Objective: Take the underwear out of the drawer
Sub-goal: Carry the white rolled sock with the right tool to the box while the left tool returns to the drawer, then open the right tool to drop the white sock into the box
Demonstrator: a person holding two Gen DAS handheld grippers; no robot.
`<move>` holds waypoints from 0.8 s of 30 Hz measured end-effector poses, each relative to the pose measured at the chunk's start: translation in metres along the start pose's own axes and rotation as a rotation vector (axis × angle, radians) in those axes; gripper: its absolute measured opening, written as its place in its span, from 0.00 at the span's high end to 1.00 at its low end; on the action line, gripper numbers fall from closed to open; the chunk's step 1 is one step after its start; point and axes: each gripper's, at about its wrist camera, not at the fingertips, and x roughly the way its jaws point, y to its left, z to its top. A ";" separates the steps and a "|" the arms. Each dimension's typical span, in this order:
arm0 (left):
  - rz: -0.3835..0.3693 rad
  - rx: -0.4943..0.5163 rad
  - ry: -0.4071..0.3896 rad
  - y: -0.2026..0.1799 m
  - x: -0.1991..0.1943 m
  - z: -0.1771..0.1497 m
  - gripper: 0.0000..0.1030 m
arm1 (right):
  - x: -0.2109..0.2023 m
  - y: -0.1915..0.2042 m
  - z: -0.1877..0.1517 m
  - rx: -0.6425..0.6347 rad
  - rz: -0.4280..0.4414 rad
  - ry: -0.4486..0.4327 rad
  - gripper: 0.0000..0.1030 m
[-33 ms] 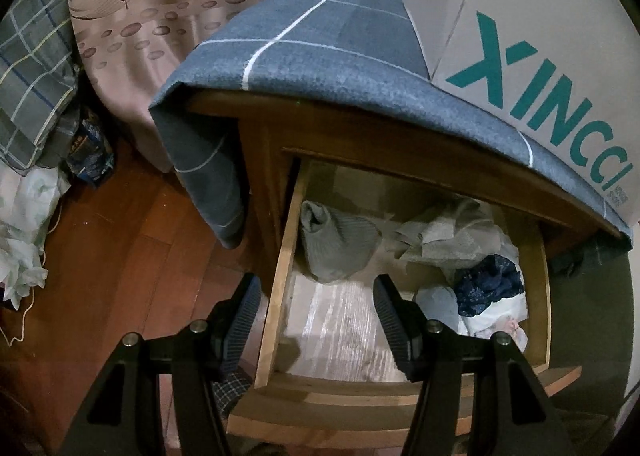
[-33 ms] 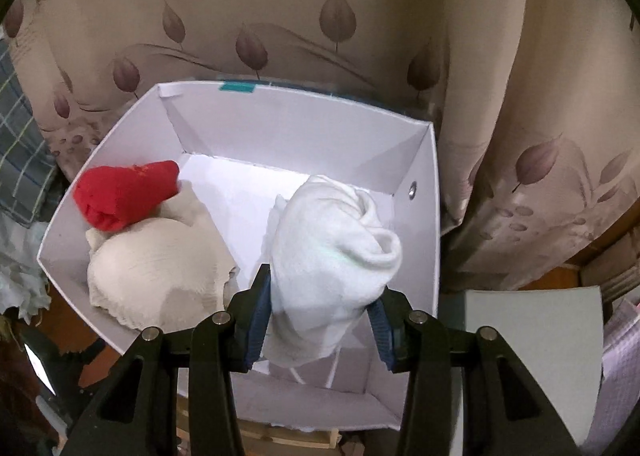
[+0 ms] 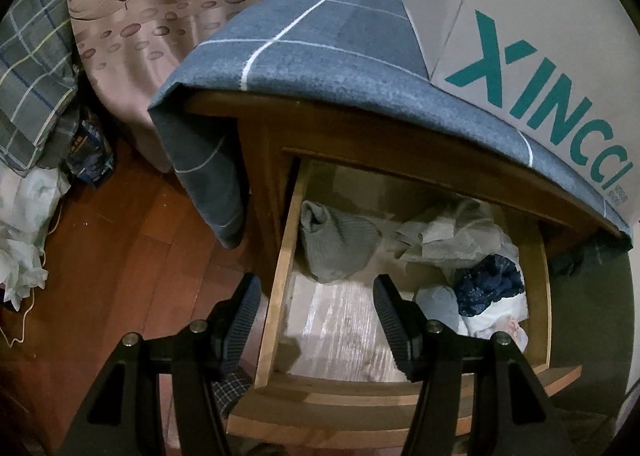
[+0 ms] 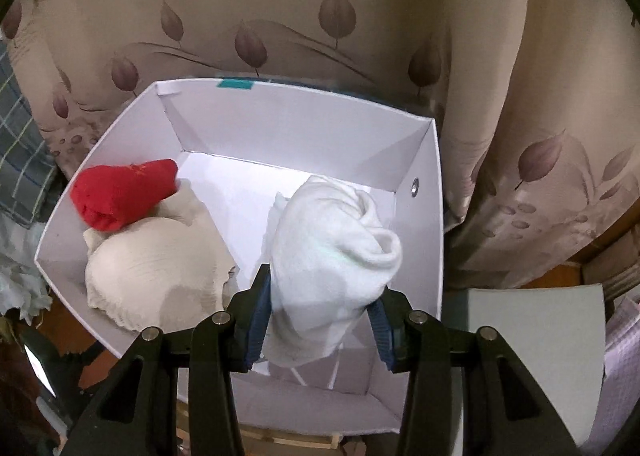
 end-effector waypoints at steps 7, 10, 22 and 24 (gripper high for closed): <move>-0.015 0.004 0.016 -0.002 0.004 0.000 0.42 | 0.017 0.005 -0.002 0.017 0.002 0.011 0.55; -0.004 0.012 0.016 -0.005 0.005 0.000 0.42 | 0.012 0.008 -0.001 0.011 0.013 -0.012 0.54; -0.001 -0.006 0.028 0.000 0.006 -0.001 0.42 | -0.080 0.018 -0.026 -0.072 0.087 -0.120 0.46; -0.005 -0.009 0.027 0.001 0.006 -0.001 0.42 | -0.091 0.021 -0.042 -0.100 0.111 -0.107 0.42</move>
